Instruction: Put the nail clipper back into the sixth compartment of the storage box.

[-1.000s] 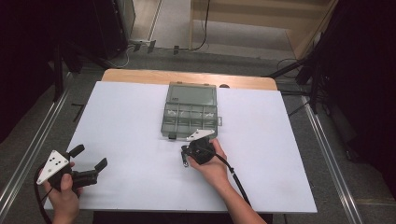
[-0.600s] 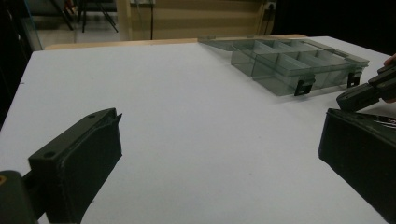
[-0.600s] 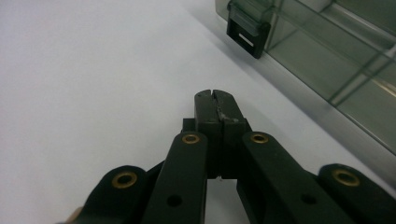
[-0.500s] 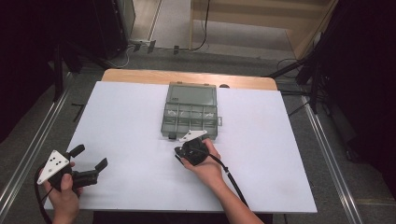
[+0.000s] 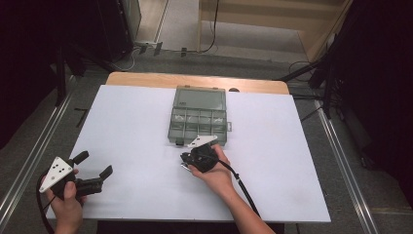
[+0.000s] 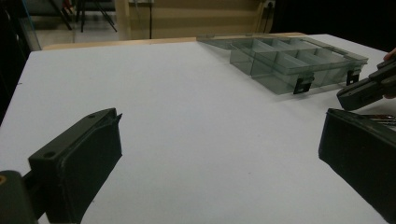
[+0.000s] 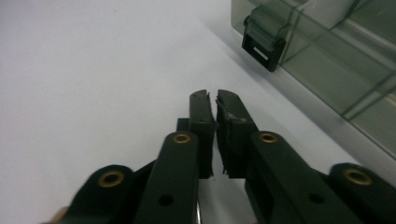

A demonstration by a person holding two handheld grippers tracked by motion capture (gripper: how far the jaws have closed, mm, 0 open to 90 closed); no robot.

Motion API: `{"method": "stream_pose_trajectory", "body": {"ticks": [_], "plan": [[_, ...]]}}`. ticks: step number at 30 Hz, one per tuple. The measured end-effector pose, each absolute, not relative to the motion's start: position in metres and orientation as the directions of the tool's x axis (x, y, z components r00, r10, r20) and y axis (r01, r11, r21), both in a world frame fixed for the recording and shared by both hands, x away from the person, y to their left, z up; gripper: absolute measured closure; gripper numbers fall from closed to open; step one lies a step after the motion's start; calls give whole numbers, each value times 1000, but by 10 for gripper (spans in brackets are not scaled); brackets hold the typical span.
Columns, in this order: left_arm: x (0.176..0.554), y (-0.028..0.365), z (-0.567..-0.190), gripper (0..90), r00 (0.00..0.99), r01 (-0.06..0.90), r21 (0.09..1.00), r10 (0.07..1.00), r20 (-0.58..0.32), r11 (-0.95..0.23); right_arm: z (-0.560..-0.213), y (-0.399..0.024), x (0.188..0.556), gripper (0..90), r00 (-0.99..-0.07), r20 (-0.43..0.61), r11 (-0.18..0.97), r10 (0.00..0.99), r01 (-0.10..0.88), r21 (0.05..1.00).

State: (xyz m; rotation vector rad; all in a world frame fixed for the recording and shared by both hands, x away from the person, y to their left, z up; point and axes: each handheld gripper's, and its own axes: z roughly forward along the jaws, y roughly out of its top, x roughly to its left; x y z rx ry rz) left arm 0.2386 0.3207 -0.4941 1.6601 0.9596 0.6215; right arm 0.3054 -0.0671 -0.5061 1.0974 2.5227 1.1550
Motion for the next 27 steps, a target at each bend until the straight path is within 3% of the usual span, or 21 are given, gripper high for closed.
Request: {"method": "stream_pose_trajectory", "body": {"ticks": [3,4,6,7,8,12,14,24,27], "plan": [[239,321,-494,0,539,283,953,840,-66,-108,-502,-71,304,727,-728,151,436,669,549,713],[239,321,-494,0,539,283,953,840,-66,-107,-497,-75,302,641,-743,166,440,648,543,715],[239,321,-494,0,538,284,953,840,-65,-108,-495,-76,301,589,-753,170,447,635,538,714],[238,320,-494,0,538,284,953,840,-65,-108,-492,-78,298,474,-764,168,461,623,532,711],[238,320,-494,0,539,284,953,840,-64,-110,-492,-78,298,474,-764,168,461,623,532,711],[238,320,-494,0,537,284,952,841,-64,-109,-485,-82,294,123,-758,160,474,632,542,694],[239,320,-494,0,537,284,953,841,-63,-109,-484,-85,293,11,-767,187,476,614,549,687],[238,320,-494,0,537,284,952,841,-63,-110,-485,-90,287,1,-771,166,536,615,562,630],[238,320,-494,0,537,285,952,841,-64,-109,-487,-88,285,137,-766,140,547,627,562,621]]}}
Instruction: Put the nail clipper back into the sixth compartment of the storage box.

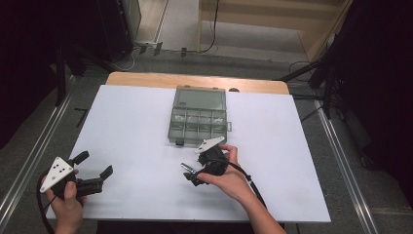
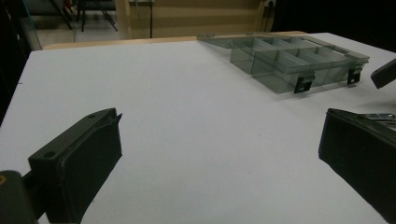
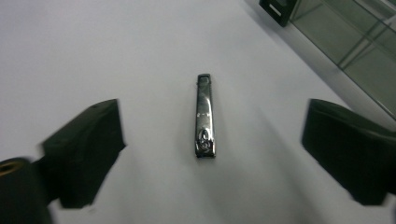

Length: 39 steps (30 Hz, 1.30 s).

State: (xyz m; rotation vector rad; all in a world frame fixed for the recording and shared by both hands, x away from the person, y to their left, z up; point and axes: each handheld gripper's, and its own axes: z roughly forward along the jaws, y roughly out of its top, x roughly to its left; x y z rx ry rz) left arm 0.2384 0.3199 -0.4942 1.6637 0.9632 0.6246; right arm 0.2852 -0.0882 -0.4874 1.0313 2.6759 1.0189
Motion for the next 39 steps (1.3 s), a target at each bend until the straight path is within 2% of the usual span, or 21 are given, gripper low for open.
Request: {"method": "stream_pose_trajectory", "body": {"ticks": [2,4,5,8,9,10,16,21,31,32,33,35,39], "plan": [[238,320,-494,0,537,284,952,841,-63,-110,-489,-87,284,152,-762,142,551,632,570,610],[238,320,-494,0,537,285,952,841,-64,-110,-491,-85,283,239,-759,128,557,639,571,603],[238,320,-494,0,537,285,952,841,-64,-110,-491,-85,283,239,-759,128,557,639,571,603],[239,320,-494,0,538,284,952,841,-62,-111,-493,-84,281,352,-757,105,566,645,566,600],[239,320,-494,0,538,284,952,840,-61,-113,-495,-83,280,441,-760,97,573,643,561,598],[239,320,-494,0,538,284,952,840,-61,-112,-495,-83,280,441,-760,97,573,643,561,598],[239,320,-494,0,539,283,952,840,-61,-112,-499,-80,277,578,-764,74,585,641,549,597],[239,320,-494,0,538,284,953,841,-63,-110,-501,-78,275,636,-769,70,586,635,539,605],[239,320,-494,0,537,285,952,841,-62,-112,-506,-77,270,690,-764,31,585,644,519,623],[239,320,-494,0,537,285,952,841,-62,-112,-506,-77,270,711,-764,28,587,645,518,622],[238,320,-494,0,537,284,952,841,-61,-112,-506,-77,268,771,-760,23,581,649,515,630],[239,320,-494,0,537,285,952,841,-62,-111,-507,-76,267,805,-762,22,580,647,511,635],[239,320,-494,0,538,285,952,841,-60,-114,-507,-76,267,808,-756,28,572,654,519,635]]}}
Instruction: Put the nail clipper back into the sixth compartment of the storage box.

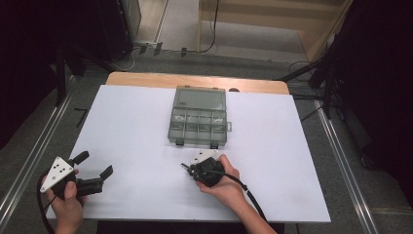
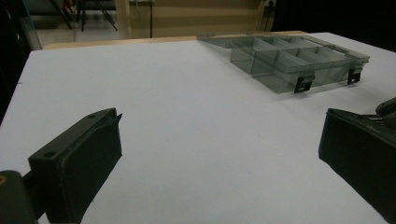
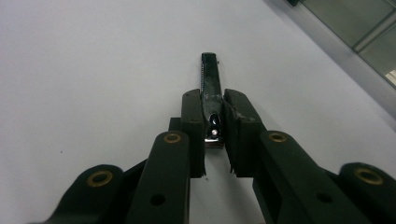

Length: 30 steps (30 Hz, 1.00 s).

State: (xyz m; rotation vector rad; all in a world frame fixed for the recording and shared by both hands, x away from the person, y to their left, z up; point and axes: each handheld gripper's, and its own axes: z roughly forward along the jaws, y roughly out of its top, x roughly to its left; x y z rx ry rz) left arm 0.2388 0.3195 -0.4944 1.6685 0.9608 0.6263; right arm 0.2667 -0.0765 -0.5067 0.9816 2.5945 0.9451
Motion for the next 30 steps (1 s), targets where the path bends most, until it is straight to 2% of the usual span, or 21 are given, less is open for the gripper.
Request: {"method": "stream_pose_trajectory", "body": {"ticks": [13,30], "plan": [[239,320,-494,0,540,284,952,840,-60,-114,-506,-80,268,813,-763,61,552,643,518,654],[239,320,-494,0,540,284,952,840,-56,-118,-485,-92,271,813,-744,77,494,664,514,701]]}}
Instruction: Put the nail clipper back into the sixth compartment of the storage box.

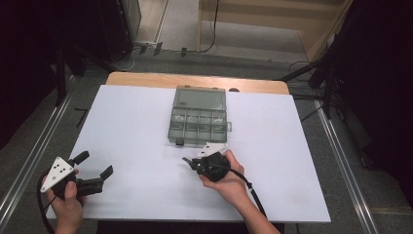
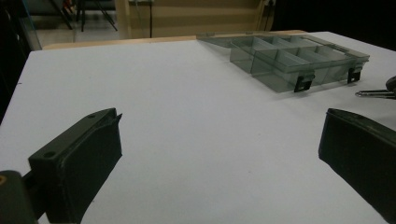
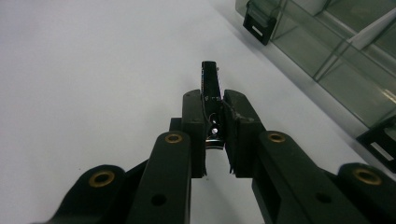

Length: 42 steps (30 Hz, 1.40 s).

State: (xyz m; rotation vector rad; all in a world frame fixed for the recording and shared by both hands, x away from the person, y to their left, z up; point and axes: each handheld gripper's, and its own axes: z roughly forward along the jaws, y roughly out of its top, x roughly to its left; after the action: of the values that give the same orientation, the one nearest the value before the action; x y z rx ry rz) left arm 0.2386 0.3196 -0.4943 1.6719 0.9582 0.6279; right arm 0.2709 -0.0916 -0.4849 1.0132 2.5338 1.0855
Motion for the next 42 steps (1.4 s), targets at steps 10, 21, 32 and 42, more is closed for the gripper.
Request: {"method": "stream_pose_trajectory", "body": {"ticks": [10,21,32,42], "plan": [[239,320,-494,0,540,284,952,840,-58,-117,-476,-94,274,813,-738,84,477,670,514,713],[238,320,-494,0,539,284,952,840,-59,-115,-469,-93,280,812,-739,89,471,667,512,719],[239,319,-494,0,540,283,952,840,-60,-114,-461,-93,284,813,-735,91,458,672,509,729],[239,319,-494,0,539,284,953,840,-63,-110,-455,-93,290,813,-728,88,447,680,506,738]]}}
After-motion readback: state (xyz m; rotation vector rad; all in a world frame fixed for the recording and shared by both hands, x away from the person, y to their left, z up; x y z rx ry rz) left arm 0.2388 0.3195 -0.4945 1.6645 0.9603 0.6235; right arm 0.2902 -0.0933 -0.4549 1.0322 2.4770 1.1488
